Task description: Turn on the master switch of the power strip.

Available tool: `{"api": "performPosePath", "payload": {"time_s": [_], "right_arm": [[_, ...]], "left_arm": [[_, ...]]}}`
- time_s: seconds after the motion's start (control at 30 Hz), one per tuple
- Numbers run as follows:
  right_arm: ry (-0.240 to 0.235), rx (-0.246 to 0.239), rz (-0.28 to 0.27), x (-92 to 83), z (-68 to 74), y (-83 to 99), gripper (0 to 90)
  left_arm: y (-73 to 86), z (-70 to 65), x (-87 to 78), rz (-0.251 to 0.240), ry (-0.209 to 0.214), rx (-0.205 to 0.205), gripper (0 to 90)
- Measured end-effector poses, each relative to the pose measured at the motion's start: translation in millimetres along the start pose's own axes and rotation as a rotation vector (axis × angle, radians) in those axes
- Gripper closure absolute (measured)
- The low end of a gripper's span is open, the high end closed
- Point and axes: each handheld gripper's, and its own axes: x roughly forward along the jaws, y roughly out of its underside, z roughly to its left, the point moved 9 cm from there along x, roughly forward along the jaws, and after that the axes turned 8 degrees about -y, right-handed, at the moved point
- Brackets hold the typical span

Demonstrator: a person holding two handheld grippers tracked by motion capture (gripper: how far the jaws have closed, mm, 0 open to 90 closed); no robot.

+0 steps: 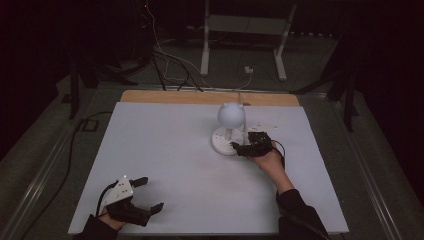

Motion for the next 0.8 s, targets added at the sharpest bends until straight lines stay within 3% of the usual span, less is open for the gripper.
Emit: {"api": "performPosePath", "payload": {"time_s": [0.1,0.2,0.4,0.8], "right_arm": [[-0.02,-0.013,0.014,-0.3,3.4,0.2,2.5],[-0.045,-0.016,0.012,-1.2,6.3,-0.1,0.0],[-0.098,-0.03,0.028,-3.9,12.6,3.4,0.0],[-0.125,-0.035,0.047,-16.5,16.0,12.9,0.0]], "left_arm": [[-0.3,-0.1,-0.2,-0.002,0.0,0.0,0.1],[0.0,0.0,-0.2,0.0,0.001,0.0,0.1],[-0.5,-0.1,-0.4,-0.005,0.0,0.0,0.1],[-0.1,-0.1,-0.3,-0.002,0.0,0.001,0.1]]}}
